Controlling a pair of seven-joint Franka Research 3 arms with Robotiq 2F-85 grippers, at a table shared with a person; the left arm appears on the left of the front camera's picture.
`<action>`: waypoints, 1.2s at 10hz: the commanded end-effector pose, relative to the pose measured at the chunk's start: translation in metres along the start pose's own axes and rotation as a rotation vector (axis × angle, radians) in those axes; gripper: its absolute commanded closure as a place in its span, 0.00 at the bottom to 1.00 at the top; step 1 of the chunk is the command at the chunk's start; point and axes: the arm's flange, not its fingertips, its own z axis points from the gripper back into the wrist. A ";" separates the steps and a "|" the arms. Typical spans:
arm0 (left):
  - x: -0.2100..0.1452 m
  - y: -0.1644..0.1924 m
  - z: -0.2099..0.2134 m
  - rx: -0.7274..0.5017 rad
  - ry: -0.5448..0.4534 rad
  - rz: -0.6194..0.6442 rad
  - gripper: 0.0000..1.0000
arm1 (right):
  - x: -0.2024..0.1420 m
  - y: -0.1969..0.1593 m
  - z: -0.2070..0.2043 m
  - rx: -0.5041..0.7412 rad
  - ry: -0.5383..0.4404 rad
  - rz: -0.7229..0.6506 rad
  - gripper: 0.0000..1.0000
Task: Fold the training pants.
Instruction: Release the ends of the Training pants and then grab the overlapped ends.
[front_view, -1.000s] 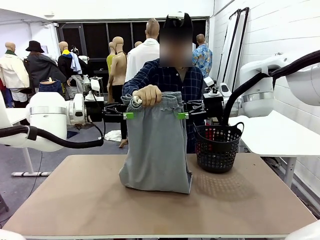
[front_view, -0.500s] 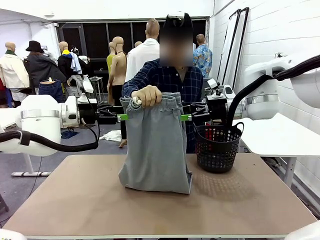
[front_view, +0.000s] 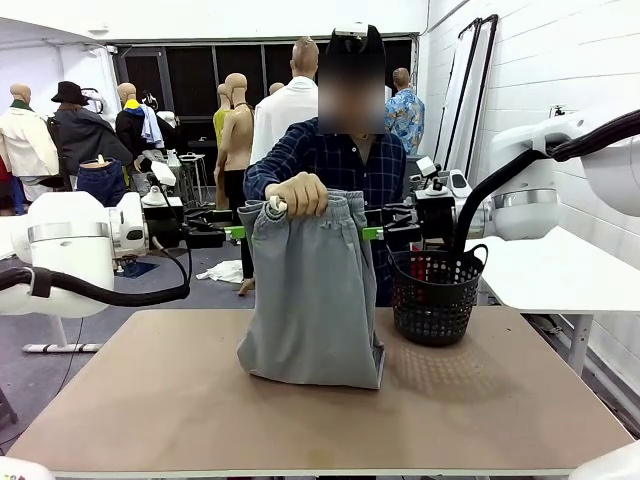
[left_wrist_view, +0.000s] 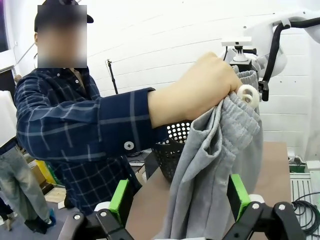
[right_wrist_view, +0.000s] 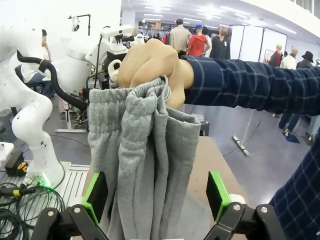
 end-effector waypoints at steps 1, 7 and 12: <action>-0.007 -0.004 -0.003 0.024 -0.029 0.003 0.00 | -0.005 -0.004 -0.003 -0.018 -0.031 0.005 0.00; -0.014 0.000 -0.015 -0.099 -0.042 0.008 0.00 | -0.006 0.004 -0.002 0.072 -0.064 -0.048 0.00; -0.016 -0.004 -0.022 -0.179 -0.039 -0.007 0.00 | -0.009 0.014 -0.005 0.093 -0.053 -0.046 0.00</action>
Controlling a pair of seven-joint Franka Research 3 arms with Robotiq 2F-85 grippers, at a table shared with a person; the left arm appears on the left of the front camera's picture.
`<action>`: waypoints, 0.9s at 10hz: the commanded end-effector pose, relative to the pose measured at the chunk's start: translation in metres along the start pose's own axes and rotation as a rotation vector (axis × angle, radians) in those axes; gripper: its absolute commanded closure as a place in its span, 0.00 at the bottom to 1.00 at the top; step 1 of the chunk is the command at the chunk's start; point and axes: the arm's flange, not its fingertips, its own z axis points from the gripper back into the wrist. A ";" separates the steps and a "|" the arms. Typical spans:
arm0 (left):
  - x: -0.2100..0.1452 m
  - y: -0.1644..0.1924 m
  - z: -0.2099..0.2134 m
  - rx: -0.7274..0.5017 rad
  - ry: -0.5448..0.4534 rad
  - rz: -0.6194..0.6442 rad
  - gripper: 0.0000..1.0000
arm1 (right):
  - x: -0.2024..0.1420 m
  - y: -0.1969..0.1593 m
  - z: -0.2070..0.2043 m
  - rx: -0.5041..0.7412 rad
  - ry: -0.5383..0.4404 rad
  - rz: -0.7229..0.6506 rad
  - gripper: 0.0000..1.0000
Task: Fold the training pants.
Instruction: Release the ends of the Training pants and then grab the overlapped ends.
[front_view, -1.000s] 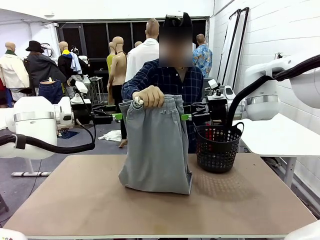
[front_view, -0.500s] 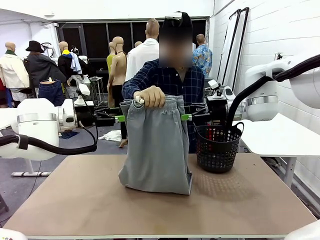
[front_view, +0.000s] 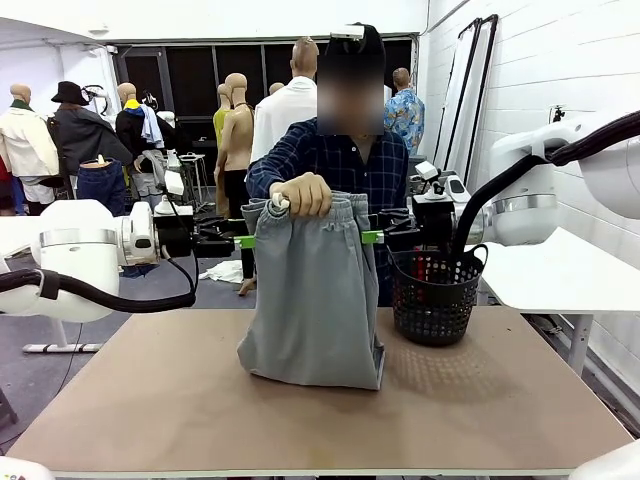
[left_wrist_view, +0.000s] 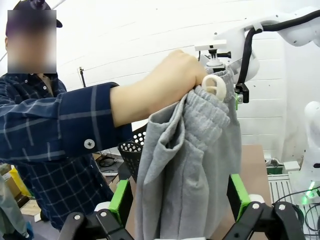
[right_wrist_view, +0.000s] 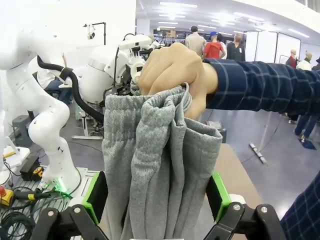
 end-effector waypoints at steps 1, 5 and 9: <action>-0.002 0.003 -0.002 -0.039 0.003 -0.021 0.00 | -0.002 0.008 -0.002 0.010 -0.008 -0.013 0.00; -0.004 0.001 -0.010 -0.070 0.010 -0.016 0.00 | -0.001 0.015 -0.009 0.024 -0.003 -0.009 0.00; -0.005 -0.001 -0.012 -0.091 0.012 -0.018 0.00 | -0.004 0.027 -0.019 0.029 0.004 -0.028 0.00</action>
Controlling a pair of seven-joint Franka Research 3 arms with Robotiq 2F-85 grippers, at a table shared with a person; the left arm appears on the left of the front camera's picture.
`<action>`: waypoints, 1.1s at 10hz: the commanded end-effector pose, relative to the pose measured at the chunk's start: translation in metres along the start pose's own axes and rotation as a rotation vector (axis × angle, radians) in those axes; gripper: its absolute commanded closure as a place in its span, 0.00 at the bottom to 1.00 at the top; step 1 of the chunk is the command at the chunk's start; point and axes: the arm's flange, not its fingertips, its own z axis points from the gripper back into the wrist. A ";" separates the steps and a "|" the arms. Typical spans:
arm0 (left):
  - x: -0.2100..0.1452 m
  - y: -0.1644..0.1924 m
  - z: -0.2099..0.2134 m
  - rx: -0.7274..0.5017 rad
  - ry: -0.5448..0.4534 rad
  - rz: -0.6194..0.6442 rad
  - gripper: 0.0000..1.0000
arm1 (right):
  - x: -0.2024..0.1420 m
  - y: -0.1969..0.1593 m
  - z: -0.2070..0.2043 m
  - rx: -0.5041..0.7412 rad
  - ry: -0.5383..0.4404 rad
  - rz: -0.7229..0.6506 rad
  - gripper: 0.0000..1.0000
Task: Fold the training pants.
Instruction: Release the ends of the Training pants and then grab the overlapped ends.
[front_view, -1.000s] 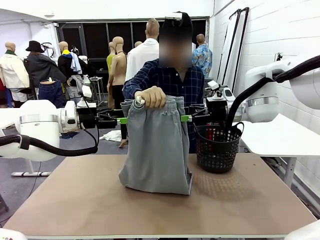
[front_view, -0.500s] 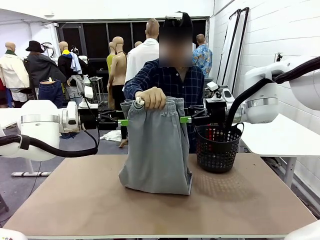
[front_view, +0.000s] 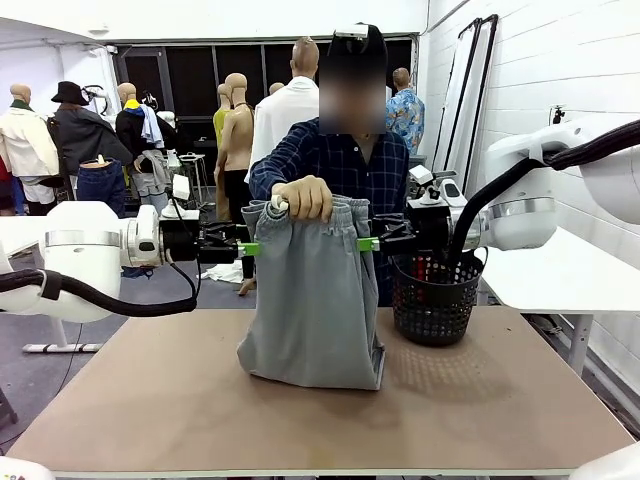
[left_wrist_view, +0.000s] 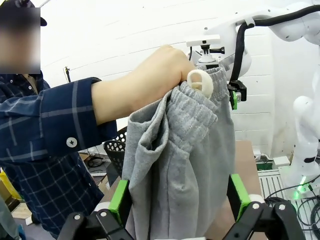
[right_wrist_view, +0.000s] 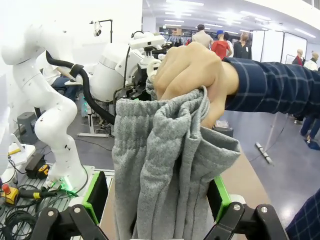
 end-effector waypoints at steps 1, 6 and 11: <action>0.000 0.003 -0.004 -0.027 -0.001 -0.017 0.00 | -0.002 0.011 -0.008 0.002 -0.007 -0.033 0.00; 0.003 0.007 -0.016 -0.038 -0.002 -0.037 0.00 | -0.006 0.020 -0.024 -0.065 -0.003 -0.026 0.00; 0.006 0.015 -0.031 -0.026 -0.006 -0.065 0.00 | -0.005 0.009 -0.029 -0.156 -0.030 0.033 0.00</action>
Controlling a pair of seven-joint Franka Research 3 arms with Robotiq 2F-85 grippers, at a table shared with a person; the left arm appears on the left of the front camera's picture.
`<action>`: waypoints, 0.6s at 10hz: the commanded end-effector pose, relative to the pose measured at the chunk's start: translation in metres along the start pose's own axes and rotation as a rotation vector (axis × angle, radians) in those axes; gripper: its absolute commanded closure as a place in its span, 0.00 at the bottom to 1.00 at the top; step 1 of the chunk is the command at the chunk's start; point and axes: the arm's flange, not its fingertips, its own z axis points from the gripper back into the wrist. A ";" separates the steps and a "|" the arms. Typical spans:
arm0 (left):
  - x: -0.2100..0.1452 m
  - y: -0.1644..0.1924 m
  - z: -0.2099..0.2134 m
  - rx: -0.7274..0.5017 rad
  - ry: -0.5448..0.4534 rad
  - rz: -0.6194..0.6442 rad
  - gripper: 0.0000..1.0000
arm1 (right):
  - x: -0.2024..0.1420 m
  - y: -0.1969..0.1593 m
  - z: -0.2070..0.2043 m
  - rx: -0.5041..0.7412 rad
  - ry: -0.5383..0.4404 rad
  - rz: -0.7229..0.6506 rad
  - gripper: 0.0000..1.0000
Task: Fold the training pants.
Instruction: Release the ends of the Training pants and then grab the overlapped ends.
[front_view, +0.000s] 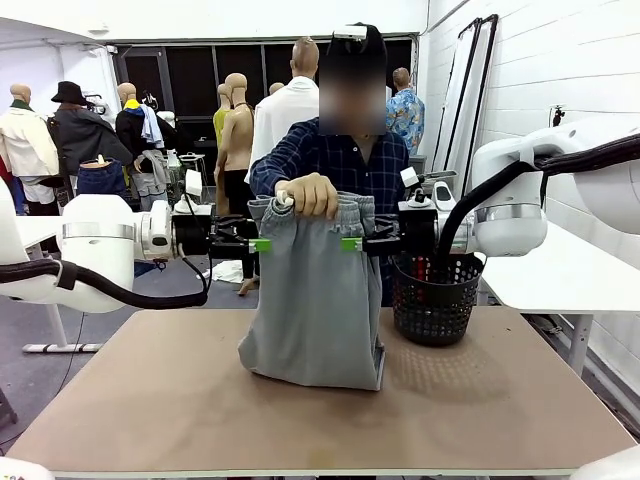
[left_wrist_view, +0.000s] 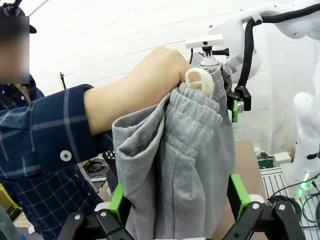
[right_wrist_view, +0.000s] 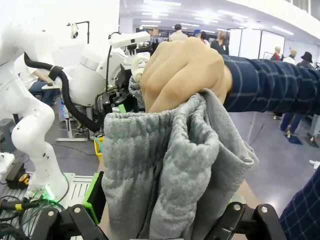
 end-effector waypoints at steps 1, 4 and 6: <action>-0.001 0.006 -0.013 -0.009 -0.004 -0.023 0.00 | -0.004 -0.003 -0.008 -0.025 -0.016 0.022 0.00; 0.003 0.014 -0.025 -0.006 -0.010 -0.062 0.00 | 0.000 -0.018 -0.007 -0.073 -0.006 0.063 0.00; 0.007 0.016 -0.027 0.062 -0.012 -0.093 0.00 | 0.003 -0.026 -0.005 -0.126 -0.014 0.094 0.00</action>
